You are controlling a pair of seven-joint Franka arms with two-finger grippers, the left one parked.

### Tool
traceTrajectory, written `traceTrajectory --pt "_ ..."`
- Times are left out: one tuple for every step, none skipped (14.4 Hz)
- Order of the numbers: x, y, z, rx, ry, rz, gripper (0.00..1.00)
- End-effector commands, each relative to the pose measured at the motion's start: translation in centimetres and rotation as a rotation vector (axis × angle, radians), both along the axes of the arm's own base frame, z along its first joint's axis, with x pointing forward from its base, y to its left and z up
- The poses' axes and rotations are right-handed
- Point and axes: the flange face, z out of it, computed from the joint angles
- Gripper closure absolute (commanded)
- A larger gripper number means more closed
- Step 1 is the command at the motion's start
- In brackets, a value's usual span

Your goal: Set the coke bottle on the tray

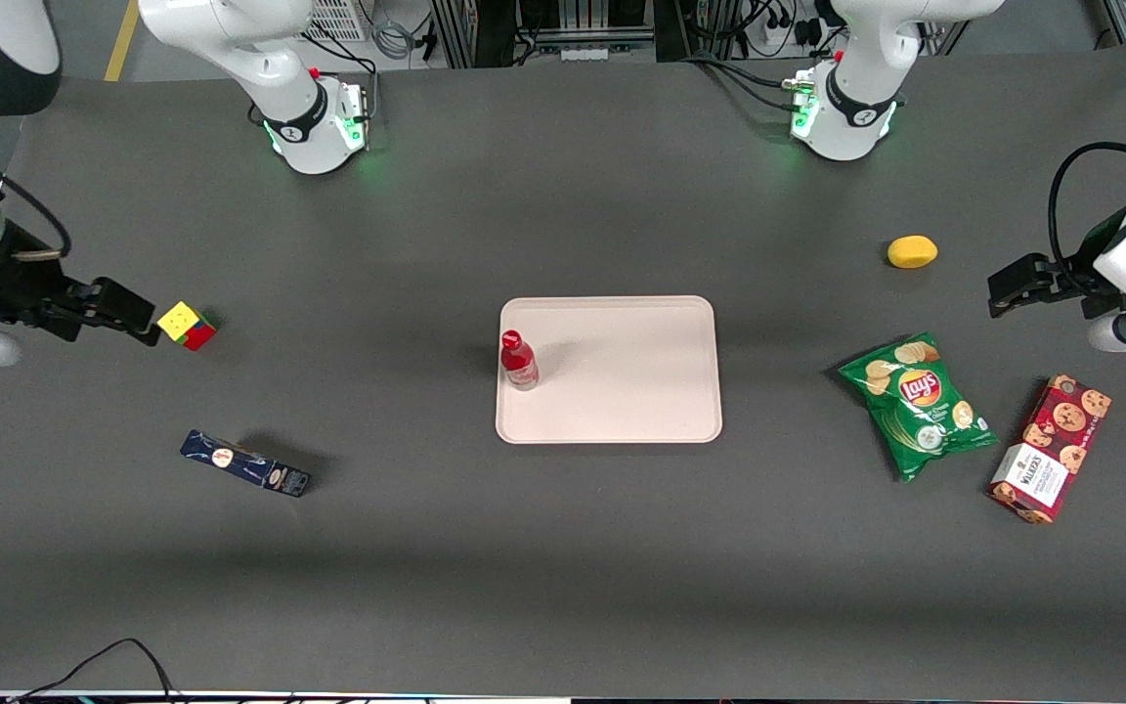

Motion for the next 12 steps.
traceTrajectory --pt "-0.5 -1.5 0.3 0.022 -0.010 -0.012 0.00" --pt "-0.5 -1.7 0.4 0.022 -0.012 -0.017 0.00" --pt "-0.5 -1.7 0.4 0.022 -0.010 -0.017 0.00" --pt "-0.6 -1.7 0.4 0.021 -0.002 -0.015 0.00" --pt "-0.7 -1.8 0.3 0.021 0.010 -0.018 0.00" --pt "-0.8 -1.8 0.2 0.022 0.018 -0.018 0.00" --pt "-0.9 -2.1 0.0 0.022 0.033 -0.026 0.00" --pt "-1.1 -2.3 -0.1 0.022 0.045 -0.032 0.00" --pt "-1.1 -2.5 -0.1 0.021 0.051 -0.032 0.00" --pt "-1.1 -2.5 -0.1 0.021 0.051 -0.029 0.00" --pt "-1.2 -2.6 -0.1 0.020 0.056 -0.032 0.00" --pt "-1.2 -2.5 0.0 0.020 0.056 -0.031 0.00"
